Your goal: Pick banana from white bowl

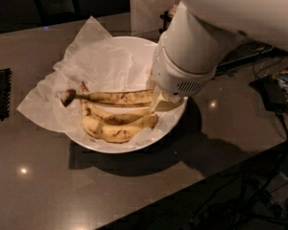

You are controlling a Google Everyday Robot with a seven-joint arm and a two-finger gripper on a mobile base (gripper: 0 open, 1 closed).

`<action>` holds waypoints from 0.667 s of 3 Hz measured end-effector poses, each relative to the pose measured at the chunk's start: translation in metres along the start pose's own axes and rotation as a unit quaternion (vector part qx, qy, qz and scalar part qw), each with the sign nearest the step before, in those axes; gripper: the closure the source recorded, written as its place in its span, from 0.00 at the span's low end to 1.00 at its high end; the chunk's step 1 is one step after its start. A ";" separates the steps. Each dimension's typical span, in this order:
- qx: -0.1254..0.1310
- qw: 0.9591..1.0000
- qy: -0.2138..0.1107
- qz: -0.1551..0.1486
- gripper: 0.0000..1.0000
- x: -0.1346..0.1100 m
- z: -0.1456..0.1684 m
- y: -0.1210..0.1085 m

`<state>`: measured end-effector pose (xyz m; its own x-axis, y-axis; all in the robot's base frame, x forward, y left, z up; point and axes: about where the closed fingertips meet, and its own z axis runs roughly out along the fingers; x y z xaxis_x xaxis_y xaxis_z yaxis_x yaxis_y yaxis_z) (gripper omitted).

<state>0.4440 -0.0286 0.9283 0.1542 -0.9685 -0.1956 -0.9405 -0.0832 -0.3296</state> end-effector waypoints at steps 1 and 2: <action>0.075 0.995 -0.062 -0.009 1.00 0.010 -0.032 0.018; 0.158 0.982 -0.104 -0.027 1.00 0.007 -0.065 0.021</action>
Offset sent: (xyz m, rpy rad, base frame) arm -0.0558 -0.0406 0.0822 0.3425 -0.4828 0.0727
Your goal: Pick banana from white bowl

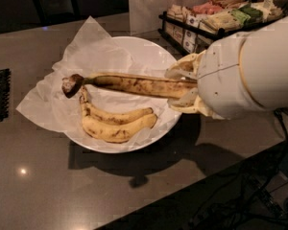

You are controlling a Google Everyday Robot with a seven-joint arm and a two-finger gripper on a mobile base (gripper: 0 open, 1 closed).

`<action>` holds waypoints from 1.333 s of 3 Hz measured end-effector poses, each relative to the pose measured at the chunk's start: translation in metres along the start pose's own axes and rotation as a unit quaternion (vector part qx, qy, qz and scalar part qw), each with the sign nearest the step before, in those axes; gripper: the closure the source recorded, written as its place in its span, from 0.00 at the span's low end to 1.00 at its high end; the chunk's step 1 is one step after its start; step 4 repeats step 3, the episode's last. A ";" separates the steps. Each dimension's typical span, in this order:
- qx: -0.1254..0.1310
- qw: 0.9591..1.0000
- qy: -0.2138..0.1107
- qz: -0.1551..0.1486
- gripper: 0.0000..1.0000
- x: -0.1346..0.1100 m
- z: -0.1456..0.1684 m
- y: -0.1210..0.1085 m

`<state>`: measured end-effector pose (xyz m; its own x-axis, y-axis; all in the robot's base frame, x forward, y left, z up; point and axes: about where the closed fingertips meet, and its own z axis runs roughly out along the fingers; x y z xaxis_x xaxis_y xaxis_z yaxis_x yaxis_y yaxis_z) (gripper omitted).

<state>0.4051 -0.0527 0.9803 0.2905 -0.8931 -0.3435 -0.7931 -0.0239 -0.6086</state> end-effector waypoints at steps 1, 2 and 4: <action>0.054 0.997 -0.018 -0.044 1.00 -0.023 -0.032 -0.008; 0.061 0.996 -0.019 -0.057 1.00 -0.032 -0.039 -0.010; 0.061 0.996 -0.019 -0.057 1.00 -0.032 -0.039 -0.010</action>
Offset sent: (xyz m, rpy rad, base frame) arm -0.0238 0.0370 0.0745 -0.1667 -0.1995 0.1652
